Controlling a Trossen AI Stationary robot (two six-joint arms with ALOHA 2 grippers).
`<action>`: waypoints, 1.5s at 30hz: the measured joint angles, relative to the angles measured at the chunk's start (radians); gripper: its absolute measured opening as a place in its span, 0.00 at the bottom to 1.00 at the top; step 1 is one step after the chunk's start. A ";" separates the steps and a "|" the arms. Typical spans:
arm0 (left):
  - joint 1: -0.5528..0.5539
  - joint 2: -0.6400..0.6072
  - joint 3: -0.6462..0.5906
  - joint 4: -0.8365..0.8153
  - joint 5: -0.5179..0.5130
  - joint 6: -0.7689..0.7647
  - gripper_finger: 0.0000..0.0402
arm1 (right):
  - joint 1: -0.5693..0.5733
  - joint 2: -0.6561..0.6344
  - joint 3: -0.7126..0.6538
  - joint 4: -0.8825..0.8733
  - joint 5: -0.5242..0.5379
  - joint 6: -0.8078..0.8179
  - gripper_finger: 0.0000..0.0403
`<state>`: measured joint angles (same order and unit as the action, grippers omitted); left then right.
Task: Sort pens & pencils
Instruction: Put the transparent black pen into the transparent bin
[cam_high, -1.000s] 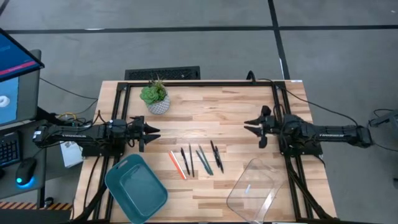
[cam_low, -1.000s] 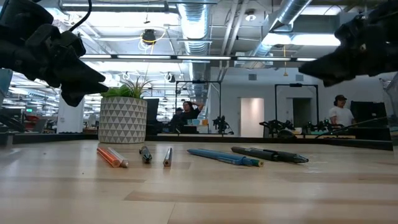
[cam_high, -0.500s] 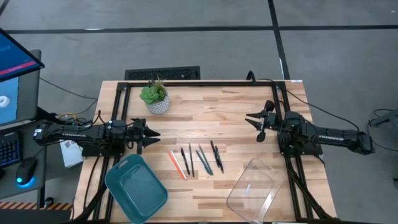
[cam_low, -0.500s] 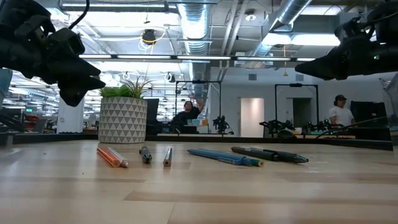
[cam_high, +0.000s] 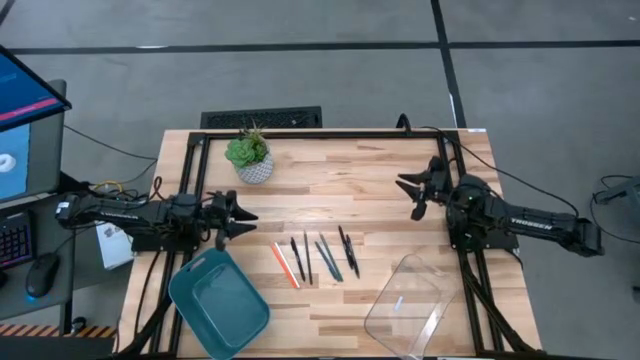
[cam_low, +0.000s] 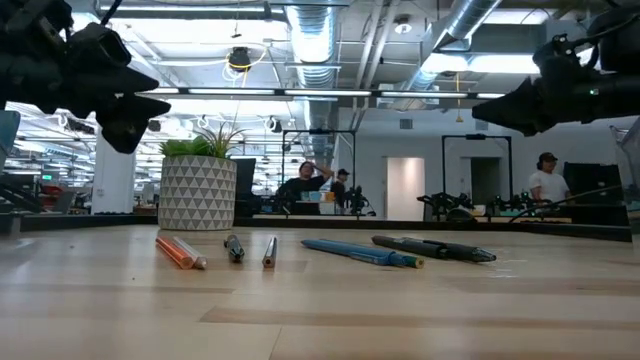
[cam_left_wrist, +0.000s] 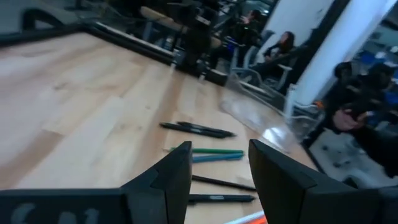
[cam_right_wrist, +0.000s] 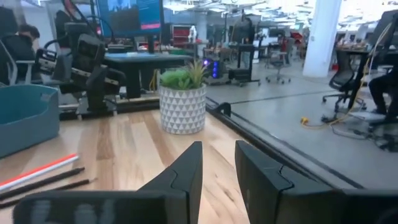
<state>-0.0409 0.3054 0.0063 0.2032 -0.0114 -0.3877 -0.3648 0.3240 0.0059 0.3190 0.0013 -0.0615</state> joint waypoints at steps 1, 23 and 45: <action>-0.001 0.000 0.000 0.000 -0.019 0.012 0.37 | -0.002 0.008 0.000 0.011 0.000 -0.007 0.29; -0.001 0.000 0.000 0.128 -0.198 0.049 0.37 | 0.028 0.061 0.044 0.094 -0.005 0.054 0.29; 0.000 0.002 0.027 0.263 -0.239 0.040 0.37 | 0.037 0.062 0.092 0.293 -0.037 0.087 0.29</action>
<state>-0.0406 0.3077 0.0330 0.4661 -0.2508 -0.3476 -0.3275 0.3862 0.0982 0.6125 -0.0352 0.0259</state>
